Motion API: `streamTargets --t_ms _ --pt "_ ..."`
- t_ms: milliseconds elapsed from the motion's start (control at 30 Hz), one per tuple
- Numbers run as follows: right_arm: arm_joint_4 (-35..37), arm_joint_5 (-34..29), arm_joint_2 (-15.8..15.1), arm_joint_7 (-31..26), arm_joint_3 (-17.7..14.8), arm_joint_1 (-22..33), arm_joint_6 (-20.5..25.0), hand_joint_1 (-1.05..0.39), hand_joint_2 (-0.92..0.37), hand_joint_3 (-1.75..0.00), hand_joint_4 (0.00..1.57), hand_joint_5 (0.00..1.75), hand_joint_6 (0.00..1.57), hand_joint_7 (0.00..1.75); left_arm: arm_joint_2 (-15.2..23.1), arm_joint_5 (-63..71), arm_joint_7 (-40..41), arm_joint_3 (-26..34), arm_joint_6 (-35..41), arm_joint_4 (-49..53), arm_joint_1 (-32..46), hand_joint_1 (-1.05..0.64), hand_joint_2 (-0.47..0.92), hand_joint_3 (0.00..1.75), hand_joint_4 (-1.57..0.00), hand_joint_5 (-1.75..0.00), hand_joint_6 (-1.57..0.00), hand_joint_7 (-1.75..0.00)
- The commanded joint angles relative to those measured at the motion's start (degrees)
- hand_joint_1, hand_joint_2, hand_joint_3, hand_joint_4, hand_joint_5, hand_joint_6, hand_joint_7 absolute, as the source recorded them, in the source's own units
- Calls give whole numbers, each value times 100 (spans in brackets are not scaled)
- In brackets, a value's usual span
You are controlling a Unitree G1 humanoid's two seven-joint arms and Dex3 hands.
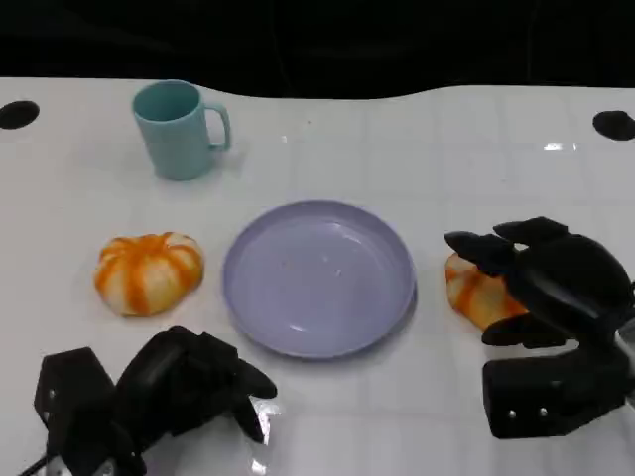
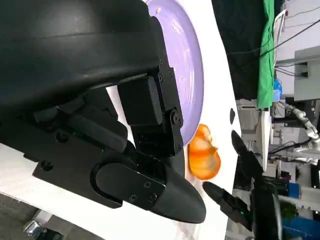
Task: Grasp the bread from the table and place it into the plate.
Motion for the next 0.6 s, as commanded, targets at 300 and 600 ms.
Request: streamTargets --t_ms 300,600 --pt "1933 150 250 -646 550 -805 100 -64 -90 -1 14 17 21 0 85 -38 -27 7 20 -179 152 -105 92 3 -134 -83 -157 -7" --pt "2580 453 326 -1393 598 -998 -427 -38 -92 -19 58 77 70 11 83 -39 -13 -9 104 -289 215 -105 92 3 -134 -83 -157 -8"
